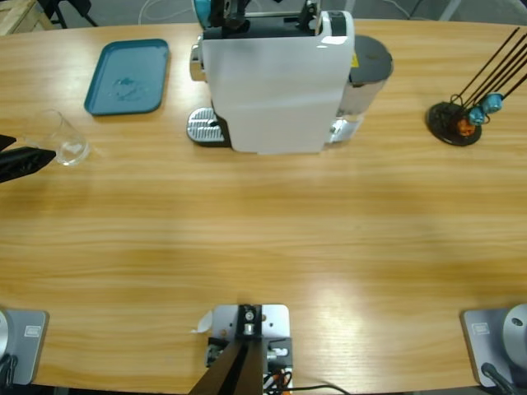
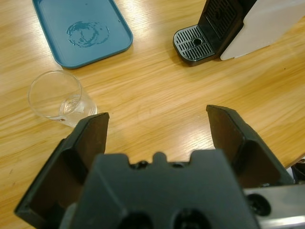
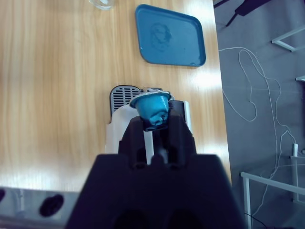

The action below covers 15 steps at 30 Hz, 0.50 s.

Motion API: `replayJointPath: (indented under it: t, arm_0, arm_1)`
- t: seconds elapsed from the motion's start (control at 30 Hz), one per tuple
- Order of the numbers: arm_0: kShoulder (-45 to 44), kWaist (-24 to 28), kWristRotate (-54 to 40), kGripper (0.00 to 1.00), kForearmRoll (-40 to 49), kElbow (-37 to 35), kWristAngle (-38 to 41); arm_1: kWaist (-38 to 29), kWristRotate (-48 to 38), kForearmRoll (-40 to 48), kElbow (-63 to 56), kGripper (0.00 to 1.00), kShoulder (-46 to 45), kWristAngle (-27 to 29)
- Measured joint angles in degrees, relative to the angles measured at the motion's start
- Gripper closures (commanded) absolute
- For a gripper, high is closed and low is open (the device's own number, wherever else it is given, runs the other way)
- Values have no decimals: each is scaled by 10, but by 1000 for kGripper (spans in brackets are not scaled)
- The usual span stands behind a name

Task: Pour coffee

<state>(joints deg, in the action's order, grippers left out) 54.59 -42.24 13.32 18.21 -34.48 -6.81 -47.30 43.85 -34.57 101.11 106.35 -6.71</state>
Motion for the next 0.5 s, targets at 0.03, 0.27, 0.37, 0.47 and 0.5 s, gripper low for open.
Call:
replayJointPath:
  t: [0.03,0.27,0.37,0.47,0.5]
  arm_0:
    - [0,0,0,119,0,0,0]
    - [0,0,0,119,0,0,0]
    - [0,0,0,119,0,0,0]
    - [0,0,0,119,0,0,0]
    - [0,0,0,119,0,0,0]
  arm_1:
    - [0,0,0,3,1000,2,6]
    - [5,0,0,4,1000,8,30]
    - [6,0,0,4,1000,8,30]
    - [7,0,0,4,1000,9,30]
    - [8,0,0,4,1000,9,30]
